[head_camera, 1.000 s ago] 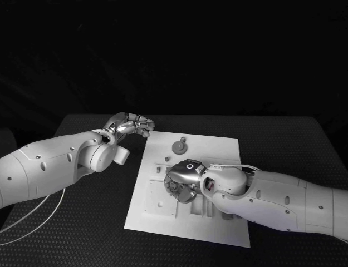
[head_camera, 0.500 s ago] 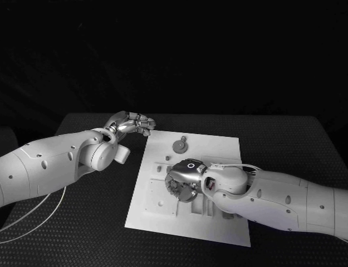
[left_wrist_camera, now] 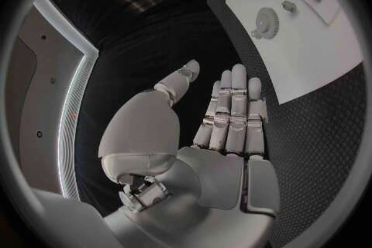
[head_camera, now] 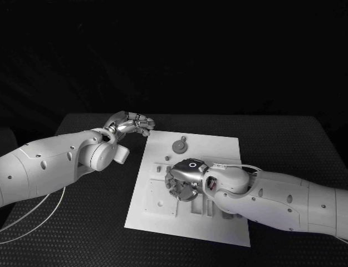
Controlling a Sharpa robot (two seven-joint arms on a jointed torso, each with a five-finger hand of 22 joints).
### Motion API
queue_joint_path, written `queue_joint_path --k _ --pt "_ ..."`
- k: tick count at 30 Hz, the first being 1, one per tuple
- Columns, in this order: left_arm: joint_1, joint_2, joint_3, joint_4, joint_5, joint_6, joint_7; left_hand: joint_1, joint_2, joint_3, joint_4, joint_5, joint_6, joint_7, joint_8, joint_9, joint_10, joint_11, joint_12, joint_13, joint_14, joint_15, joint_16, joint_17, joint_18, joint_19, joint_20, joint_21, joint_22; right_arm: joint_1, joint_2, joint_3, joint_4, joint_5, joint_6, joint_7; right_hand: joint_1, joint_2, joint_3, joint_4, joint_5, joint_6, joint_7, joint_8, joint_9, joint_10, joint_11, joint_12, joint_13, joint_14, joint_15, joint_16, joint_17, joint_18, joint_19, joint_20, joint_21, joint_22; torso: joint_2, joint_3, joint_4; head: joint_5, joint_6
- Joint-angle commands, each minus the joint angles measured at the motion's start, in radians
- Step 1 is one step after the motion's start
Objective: Assemble the parts on the task board
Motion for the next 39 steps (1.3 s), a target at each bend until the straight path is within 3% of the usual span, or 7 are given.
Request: queue_joint_path --k 1,12,19,22,31,34,39 --pt "0.002 0.002 0.001 0.000 0.005 0.005 0.008 -0.003 -0.002 -0.001 0.003 -0.001 -0.007 0.002 0.002 -0.001 0.002 0.007 -0.006 -0.002 0.006 0.001 -0.006 0.002 0.014 0.006 0.002 -0.006 0.001 -0.001 -0.003 0.000 0.006 0.011 -0.015 0.005 0.001 -0.009 -0.007 -0.001 0.006 -0.005 0.002 -0.003 -0.001 -0.004 -0.001 0.005 0.003 -0.001 0.008 0.003 -0.001 0.014 -0.006 0.002 0.007 0.001 0.000 0.0001 0.0001 0.001 0.001" --pt "0.002 0.000 0.001 -0.003 0.005 0.003 0.008 -0.002 -0.002 0.000 0.003 -0.001 -0.007 0.002 0.002 -0.002 0.002 0.006 -0.006 -0.002 0.007 0.001 -0.007 0.003 0.014 0.006 0.002 -0.006 0.001 0.002 -0.039 0.000 0.032 0.015 -0.030 0.003 0.005 -0.011 -0.013 -0.001 0.006 -0.013 0.003 -0.008 -0.004 -0.006 0.000 0.002 0.004 -0.001 0.009 0.006 -0.002 0.014 -0.005 0.001 0.007 0.002 0.000 0.0015 -0.0003 -0.002 0.002" --pt "0.002 0.000 0.001 -0.010 0.005 0.011 0.014 0.000 -0.003 0.000 0.003 -0.001 -0.006 0.002 0.004 -0.001 0.003 0.006 -0.006 -0.002 0.006 0.001 -0.008 0.005 0.014 0.006 0.002 -0.007 0.002 0.040 -0.098 0.003 0.080 0.057 -0.059 0.012 0.009 -0.016 -0.012 0.001 0.009 -0.012 0.004 -0.008 -0.005 -0.017 0.003 -0.006 0.003 -0.001 0.011 0.009 -0.003 0.014 -0.003 0.000 0.007 0.002 0.000 0.0027 -0.0019 -0.005 0.011" --pt "0.002 -0.001 0.001 -0.013 0.005 0.014 0.015 0.002 -0.003 0.000 0.002 -0.002 0.000 -0.001 0.008 0.000 0.006 0.005 -0.005 -0.001 0.006 0.001 -0.011 0.008 0.014 0.005 0.002 -0.009 0.003 0.058 -0.130 0.017 0.102 0.106 -0.065 0.017 0.007 -0.017 -0.015 0.003 0.006 -0.011 0.004 -0.008 -0.006 -0.018 0.004 -0.007 0.004 0.004 0.012 0.013 -0.003 0.014 0.001 0.000 0.009 0.004 -0.002 0.0033 -0.0031 -0.013 0.017" --pt "0.001 0.004 0.000 -0.026 0.005 0.020 0.016 0.004 -0.005 0.000 0.003 -0.002 0.008 -0.005 0.014 0.001 0.018 0.000 -0.001 0.000 0.006 0.002 -0.016 0.015 0.013 0.005 0.003 -0.012 0.005 0.124 -0.253 0.083 0.126 0.278 -0.001 0.019 -0.023 -0.020 -0.062 0.001 0.017 -0.019 0.008 -0.012 -0.010 -0.046 0.013 -0.028 0.002 0.004 0.020 0.035 0.003 0.014 0.006 -0.005 0.017 0.011 -0.003 0.0029 -0.0058 -0.041 0.038" --pt "0.001 0.005 0.000 -0.028 0.005 0.020 0.017 0.004 -0.005 -0.001 0.003 -0.002 0.005 -0.004 0.013 0.000 0.017 0.000 -0.003 0.000 0.007 0.002 -0.017 0.017 0.013 0.006 0.003 -0.013 0.005 0.136 -0.278 0.087 0.107 0.272 0.021 0.008 -0.035 -0.026 -0.094 0.000 0.024 -0.028 0.004 -0.017 -0.013 -0.078 0.023 -0.047 -0.005 -0.004 0.030 0.042 0.004 0.014 0.001 -0.004 0.017 0.013 -0.003 0.0025 -0.0048 -0.048 0.048" --pt "0.001 0.006 0.000 -0.031 0.005 0.020 0.017 0.004 -0.005 -0.001 0.004 -0.002 0.002 -0.003 0.012 -0.001 0.016 0.001 -0.004 -0.001 0.007 0.002 -0.018 0.018 0.013 0.006 0.003 -0.014 0.006 0.136 -0.299 0.087 0.084 0.181 0.071 -0.024 -0.054 -0.042 -0.143 0.001 0.033 -0.055 -0.006 -0.029 -0.019 -0.126 0.042 -0.073 -0.020 -0.022 0.048 0.050 0.005 0.014 -0.014 0.000 0.015 0.017 -0.003 0.0035 -0.0056 -0.049 0.051"
